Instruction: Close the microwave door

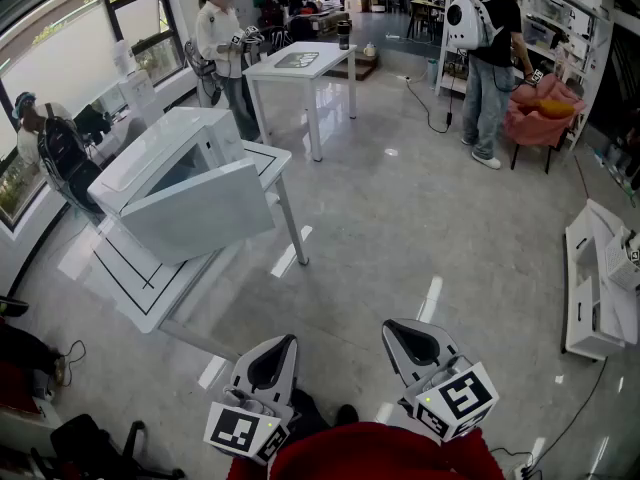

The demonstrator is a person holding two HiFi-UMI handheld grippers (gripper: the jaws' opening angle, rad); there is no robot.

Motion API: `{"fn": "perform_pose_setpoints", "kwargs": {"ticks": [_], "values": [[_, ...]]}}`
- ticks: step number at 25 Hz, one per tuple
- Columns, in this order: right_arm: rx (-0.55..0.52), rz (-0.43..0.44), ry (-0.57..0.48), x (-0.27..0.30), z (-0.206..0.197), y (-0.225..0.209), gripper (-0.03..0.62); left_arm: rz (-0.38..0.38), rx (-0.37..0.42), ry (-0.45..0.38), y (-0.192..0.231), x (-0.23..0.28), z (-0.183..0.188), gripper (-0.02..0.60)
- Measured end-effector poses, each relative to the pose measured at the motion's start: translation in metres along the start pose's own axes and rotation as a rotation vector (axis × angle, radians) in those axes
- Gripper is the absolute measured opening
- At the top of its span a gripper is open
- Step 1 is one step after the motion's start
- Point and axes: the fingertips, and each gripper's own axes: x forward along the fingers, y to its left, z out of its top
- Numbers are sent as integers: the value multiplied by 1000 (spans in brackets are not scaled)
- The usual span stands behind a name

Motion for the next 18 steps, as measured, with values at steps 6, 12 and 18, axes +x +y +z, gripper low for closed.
{"fn": "perform_pose_setpoints", "kwargs": {"ticks": [6, 12, 18], "values": [[10, -23, 8, -2, -5, -3, 12, -3, -13, 14, 1, -1, -5, 9], [3, -19, 8, 0, -6, -1, 12, -5, -5, -2, 4, -4, -6, 9], [15, -12, 6, -1, -6, 1, 12, 1, -19, -5, 3, -6, -4, 11]]}}
